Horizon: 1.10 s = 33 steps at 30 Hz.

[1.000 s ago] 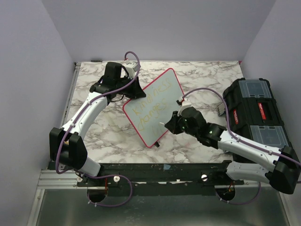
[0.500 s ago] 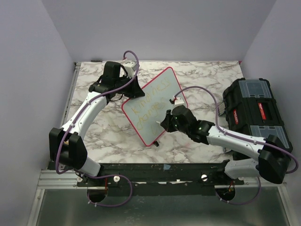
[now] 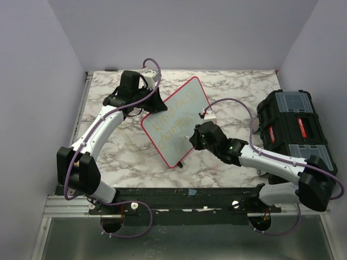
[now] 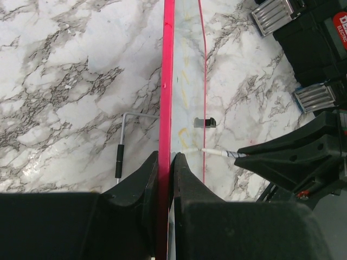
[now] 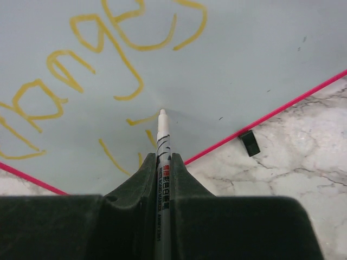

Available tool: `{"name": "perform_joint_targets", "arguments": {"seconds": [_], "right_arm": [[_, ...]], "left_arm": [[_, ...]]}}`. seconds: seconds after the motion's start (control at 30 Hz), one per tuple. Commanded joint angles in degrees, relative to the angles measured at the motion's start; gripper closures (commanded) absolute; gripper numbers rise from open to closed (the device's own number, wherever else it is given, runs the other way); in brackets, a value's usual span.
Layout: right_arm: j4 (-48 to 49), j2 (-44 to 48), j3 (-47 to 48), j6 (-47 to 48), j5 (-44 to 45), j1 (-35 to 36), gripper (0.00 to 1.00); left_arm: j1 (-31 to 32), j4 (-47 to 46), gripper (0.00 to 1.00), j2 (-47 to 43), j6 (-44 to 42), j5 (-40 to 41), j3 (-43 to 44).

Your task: Write a sentence on the whiteboard

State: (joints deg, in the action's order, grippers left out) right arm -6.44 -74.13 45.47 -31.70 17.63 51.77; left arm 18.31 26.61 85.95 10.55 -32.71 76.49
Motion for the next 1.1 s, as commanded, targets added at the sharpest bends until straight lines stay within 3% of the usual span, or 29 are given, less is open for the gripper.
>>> {"name": "perform_joint_targets", "arguments": {"seconds": [0.0, 0.27, 1.07], "right_arm": [[-1.04, 5.02, -0.18, 0.72, 7.88, -0.38, 0.99], [0.06, 10.75, -1.80, 2.67, 9.92, -0.36, 0.99], [9.02, 4.72, -7.90, -0.20, -0.27, -0.37, 0.99]], "left_arm": [[0.30, 4.41, 1.00, 1.05, -6.17, 9.70, 0.22], [0.26, 4.59, 1.00, 1.00, -6.38, 10.12, 0.08], [0.48, 4.96, 1.00, 1.22, -6.33, 9.95, 0.34]]}}
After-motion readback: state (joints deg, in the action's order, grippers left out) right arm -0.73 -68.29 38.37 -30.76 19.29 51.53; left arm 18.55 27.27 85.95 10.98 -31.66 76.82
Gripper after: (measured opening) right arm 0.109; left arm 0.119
